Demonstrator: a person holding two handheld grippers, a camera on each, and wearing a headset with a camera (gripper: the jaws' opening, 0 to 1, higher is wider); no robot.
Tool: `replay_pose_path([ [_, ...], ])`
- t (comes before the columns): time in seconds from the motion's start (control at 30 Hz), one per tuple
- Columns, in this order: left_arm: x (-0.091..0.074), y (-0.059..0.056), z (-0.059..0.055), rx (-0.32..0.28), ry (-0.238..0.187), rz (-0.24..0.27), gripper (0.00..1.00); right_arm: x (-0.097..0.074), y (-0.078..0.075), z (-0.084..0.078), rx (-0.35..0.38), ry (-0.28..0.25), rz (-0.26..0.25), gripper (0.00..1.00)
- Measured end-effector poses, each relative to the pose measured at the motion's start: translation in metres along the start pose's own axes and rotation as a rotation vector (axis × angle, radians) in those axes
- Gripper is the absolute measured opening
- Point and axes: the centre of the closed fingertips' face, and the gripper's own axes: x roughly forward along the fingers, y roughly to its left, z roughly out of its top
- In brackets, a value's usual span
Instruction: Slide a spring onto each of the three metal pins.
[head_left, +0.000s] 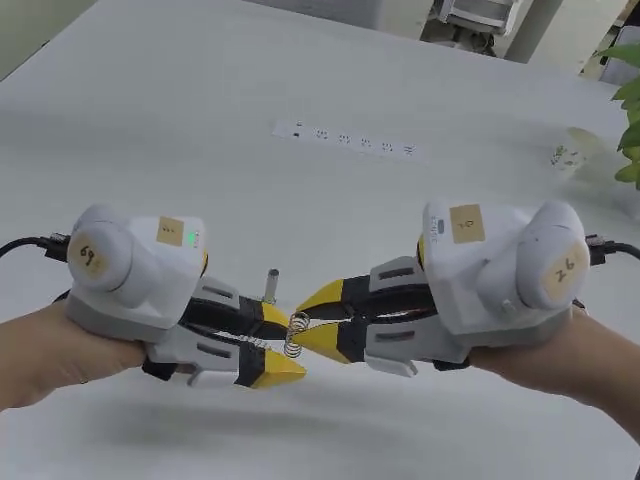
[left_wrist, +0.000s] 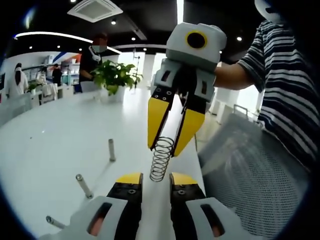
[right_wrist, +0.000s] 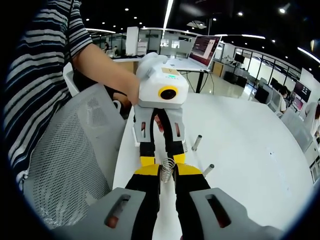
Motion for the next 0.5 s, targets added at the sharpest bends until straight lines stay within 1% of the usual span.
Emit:
replay_pose_path([
  [0.07,-0.001,0.001,-0.001,0.004,0.005,0.005,0.14,-0.001,-0.002,0.000,0.000,-0.001,-0.006,0.08],
  [0.33,-0.010,0.006,-0.002,-0.010,0.002,0.031,0.18,-0.003,-0.006,-0.001,0.001,0.000,-0.021,0.08],
  [0.5,-0.013,0.008,-0.003,-0.011,-0.001,0.046,0.25,-0.003,-0.007,-0.002,-0.008,0.009,-0.024,0.08],
])
